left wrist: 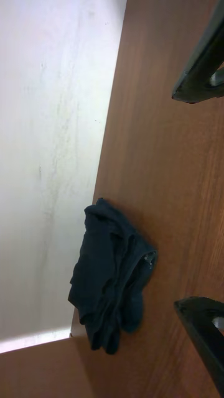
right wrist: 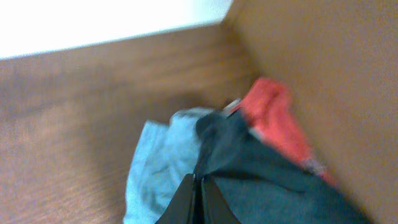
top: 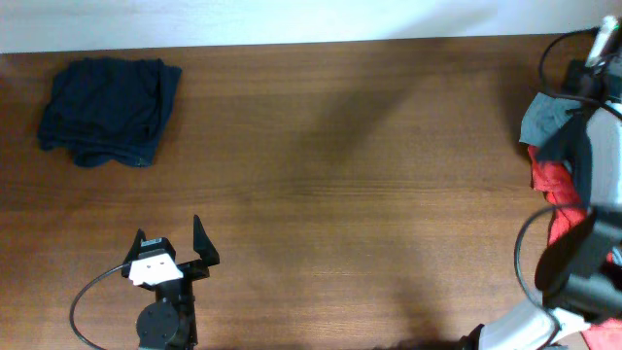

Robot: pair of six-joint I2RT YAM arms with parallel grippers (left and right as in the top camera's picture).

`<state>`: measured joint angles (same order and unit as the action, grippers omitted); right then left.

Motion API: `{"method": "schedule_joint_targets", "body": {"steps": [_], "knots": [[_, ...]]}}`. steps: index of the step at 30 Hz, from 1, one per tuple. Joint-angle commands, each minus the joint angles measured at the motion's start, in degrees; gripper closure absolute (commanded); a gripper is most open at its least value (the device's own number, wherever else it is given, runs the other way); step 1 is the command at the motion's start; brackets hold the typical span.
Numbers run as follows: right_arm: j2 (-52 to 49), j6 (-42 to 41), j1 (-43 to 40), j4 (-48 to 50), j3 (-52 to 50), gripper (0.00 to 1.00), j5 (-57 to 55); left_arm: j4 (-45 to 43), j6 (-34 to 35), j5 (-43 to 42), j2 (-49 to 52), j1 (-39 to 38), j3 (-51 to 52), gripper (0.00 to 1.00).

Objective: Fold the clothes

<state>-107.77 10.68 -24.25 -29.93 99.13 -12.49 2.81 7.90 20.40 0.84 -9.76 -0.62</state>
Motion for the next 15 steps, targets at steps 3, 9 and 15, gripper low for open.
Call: {"method": "schedule_joint_targets", "body": {"steps": [3, 9, 15], "knots": [[10.9, 2.3, -0.1, -1.2, 1.3, 0.96, -3.7, 0.3, -0.9, 0.0, -0.2, -0.3, 0.1, 0.01], [22.4, 3.1, 3.6, -2.9, 1.3, 0.96, -3.0, 0.3, -0.9, 0.0, -0.2, -0.3, 0.1, 0.01], [31.3, 7.1, 13.3, -3.3, 1.3, 0.96, -3.0, 0.3, -0.9, 0.0, -0.2, -0.3, 0.1, 0.01]]}}
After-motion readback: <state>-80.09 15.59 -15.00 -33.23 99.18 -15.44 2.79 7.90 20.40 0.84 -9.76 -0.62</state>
